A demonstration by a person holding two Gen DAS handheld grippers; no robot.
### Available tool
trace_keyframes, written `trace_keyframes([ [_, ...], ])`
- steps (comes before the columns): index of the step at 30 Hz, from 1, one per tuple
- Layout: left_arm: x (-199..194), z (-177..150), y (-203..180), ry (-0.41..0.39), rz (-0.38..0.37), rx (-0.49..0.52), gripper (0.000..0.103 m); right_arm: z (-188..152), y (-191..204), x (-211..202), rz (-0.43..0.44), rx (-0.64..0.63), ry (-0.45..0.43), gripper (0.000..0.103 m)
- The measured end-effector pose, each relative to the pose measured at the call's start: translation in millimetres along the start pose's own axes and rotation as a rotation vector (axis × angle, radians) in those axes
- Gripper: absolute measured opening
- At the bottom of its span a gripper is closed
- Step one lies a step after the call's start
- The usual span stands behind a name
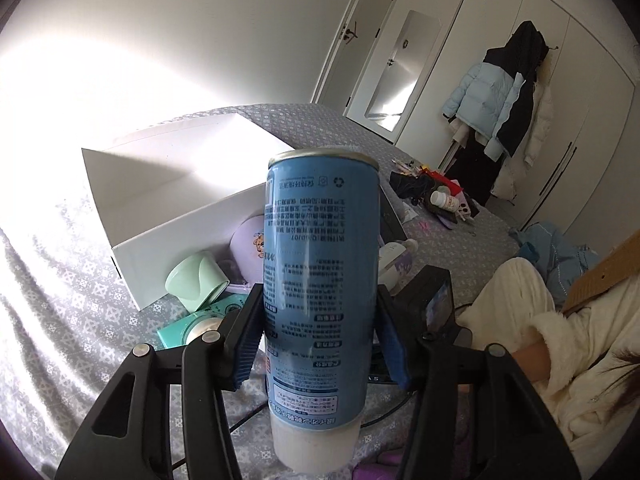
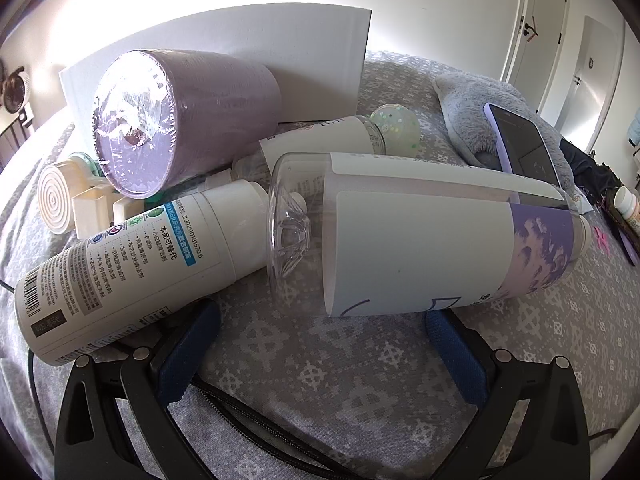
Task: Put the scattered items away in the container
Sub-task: 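Grasp the blue aerosol can with the left tool and lift it, then carry the blue aerosol can over the white box and release it inside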
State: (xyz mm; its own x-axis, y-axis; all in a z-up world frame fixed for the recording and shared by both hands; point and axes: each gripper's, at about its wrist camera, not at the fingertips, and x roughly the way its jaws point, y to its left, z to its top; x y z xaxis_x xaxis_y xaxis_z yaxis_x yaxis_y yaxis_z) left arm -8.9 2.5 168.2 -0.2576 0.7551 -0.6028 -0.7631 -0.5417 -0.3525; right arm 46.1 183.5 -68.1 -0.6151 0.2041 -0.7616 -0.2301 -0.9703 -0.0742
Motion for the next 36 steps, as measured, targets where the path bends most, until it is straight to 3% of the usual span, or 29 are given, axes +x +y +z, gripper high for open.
trace_keyframes([
  [5,5,14,5,-0.042,-0.005,-0.080,0.051,0,0,0,0.000,0.000,0.000,0.103],
  [14,5,40,12,-0.186,-0.074,-0.207,0.051,0,0,0,0.000,0.000,0.000,0.103],
  [20,11,59,21,-0.214,-0.057,-0.260,0.051,0,0,1,0.000,0.000,0.000,0.103],
  [25,16,84,37,-0.274,0.053,-0.310,0.051,0,-1,1,0.000,0.000,-0.001,0.103],
  [28,24,105,53,-0.306,0.172,-0.345,0.051,0,-1,1,0.000,0.000,-0.001,0.103],
  [33,48,131,79,-0.317,0.348,-0.365,0.051,0,-1,1,0.000,0.000,-0.001,0.103],
  [36,74,132,93,-0.273,0.426,-0.370,0.051,0,-1,1,0.000,0.000,-0.001,0.103],
])
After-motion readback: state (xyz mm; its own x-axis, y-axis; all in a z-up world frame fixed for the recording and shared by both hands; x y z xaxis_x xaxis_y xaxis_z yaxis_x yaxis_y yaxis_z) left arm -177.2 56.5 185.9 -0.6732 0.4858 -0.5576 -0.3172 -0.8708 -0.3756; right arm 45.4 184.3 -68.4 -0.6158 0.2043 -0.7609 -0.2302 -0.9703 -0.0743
